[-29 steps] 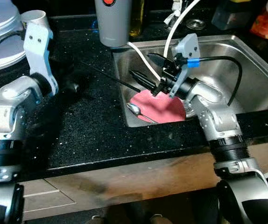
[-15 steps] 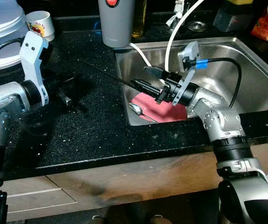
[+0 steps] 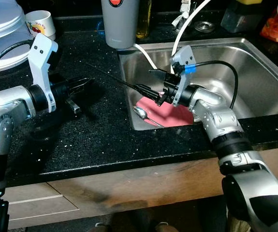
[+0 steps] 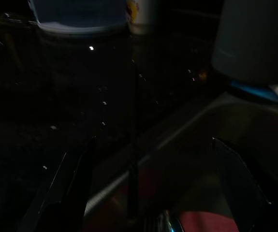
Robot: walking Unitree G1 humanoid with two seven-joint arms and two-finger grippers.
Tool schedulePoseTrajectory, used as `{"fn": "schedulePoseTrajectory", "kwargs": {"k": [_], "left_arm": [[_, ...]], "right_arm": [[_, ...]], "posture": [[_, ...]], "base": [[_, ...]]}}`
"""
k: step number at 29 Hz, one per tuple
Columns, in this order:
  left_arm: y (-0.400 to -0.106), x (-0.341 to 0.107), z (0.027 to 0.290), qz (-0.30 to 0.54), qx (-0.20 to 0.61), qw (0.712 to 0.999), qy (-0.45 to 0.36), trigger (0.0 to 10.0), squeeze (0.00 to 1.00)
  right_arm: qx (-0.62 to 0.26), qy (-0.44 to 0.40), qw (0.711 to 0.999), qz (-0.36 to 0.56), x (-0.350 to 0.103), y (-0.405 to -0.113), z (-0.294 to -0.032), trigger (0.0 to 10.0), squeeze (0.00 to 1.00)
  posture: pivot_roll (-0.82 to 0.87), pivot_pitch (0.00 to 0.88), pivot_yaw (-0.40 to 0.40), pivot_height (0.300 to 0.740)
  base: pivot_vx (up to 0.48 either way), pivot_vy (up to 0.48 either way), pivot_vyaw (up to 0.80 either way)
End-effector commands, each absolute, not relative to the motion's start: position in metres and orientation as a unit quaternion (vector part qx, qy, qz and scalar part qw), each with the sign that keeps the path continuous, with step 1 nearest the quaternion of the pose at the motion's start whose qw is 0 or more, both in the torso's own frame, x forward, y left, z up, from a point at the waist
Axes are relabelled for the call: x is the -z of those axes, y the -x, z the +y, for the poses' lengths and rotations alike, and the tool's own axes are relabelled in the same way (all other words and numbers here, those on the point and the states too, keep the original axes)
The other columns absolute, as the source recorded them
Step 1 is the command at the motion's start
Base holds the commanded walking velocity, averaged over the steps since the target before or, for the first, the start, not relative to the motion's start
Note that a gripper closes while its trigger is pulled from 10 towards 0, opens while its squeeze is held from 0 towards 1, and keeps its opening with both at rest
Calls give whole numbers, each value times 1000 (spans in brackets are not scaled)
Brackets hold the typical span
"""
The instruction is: Kitchen organization
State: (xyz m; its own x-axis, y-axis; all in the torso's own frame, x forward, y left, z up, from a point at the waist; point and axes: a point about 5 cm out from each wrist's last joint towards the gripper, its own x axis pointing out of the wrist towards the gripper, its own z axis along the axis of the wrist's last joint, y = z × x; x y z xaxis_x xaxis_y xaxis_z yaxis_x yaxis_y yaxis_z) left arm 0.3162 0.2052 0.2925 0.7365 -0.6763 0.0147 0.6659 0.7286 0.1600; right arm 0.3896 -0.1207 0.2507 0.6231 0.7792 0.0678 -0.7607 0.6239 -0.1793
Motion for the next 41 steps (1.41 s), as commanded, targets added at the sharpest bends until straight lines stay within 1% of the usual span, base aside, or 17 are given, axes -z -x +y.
{"fn": "schedulePoseTrajectory", "kwargs": {"k": [1, 9, 14, 17, 20, 23, 24, 28, 30, 33, 41], "left_arm": [[-314, -288, 203, -25, 371, 925, -72, 10000, 0], [-310, -287, 201, -16, 389, 918, -73, 10000, 0], [-308, -286, 200, -11, 397, 915, -71, 10000, 0], [-306, -285, 199, -6, 405, 912, -69, 10000, 0], [-306, -285, 199, -4, 406, 912, -67, 10000, 0], [-305, -285, 200, -3, 406, 911, -66, 10000, 0], [-305, -285, 199, -2, 406, 911, -66, 10000, 0], [-306, -284, 198, 0, 408, 911, -65, 10000, 0], [-306, -284, 198, 0, 408, 911, -65, 10000, 0], [-306, -284, 197, 1, 410, 910, -66, 10000, 0], [-304, -284, 197, 3, 412, 909, -68, 10000, 0]], "right_arm": [[-430, 81, 897, -69, -251, -391, -119, 10000, 0], [-453, 91, 886, -48, -251, -393, -122, 10000, 0], [-474, 70, 877, -30, -254, -394, -127, 10000, 0], [-516, 52, 855, 1, -256, -392, -132, 10000, 0], [-526, 34, 850, 6, -258, -393, -133, 10000, 0], [-535, 38, 844, 12, -257, -392, -131, 10000, 0], [-538, 54, 841, 19, -253, -391, -129, 10000, 0], [-518, 98, 849, 31, -240, -394, -118, 10000, 0], [-518, 98, 849, 31, -240, -394, -118, 10000, 0], [-499, 117, 858, 33, -238, -397, -113, 10000, 0], [-490, 120, 863, 27, -243, -400, -108, 10000, 0]], "posture": [[36, 191, -34, 740], [39, 200, -37, 740], [39, 202, -39, 740], [39, 206, -43, 740], [39, 206, -44, 740], [38, 208, -44, 740], [37, 209, -44, 740], [36, 212, -43, 740], [36, 212, -43, 740], [38, 211, -46, 740], [40, 210, -51, 740]], "base": [[0, 0, 0], [0, 0, 0], [0, 0, 0], [0, 0, 0], [0, 0, 0], [0, 0, 0], [0, 0, 0], [0, 0, 0], [0, 0, 0], [0, 0, 0], [0, 0, 0]]}}
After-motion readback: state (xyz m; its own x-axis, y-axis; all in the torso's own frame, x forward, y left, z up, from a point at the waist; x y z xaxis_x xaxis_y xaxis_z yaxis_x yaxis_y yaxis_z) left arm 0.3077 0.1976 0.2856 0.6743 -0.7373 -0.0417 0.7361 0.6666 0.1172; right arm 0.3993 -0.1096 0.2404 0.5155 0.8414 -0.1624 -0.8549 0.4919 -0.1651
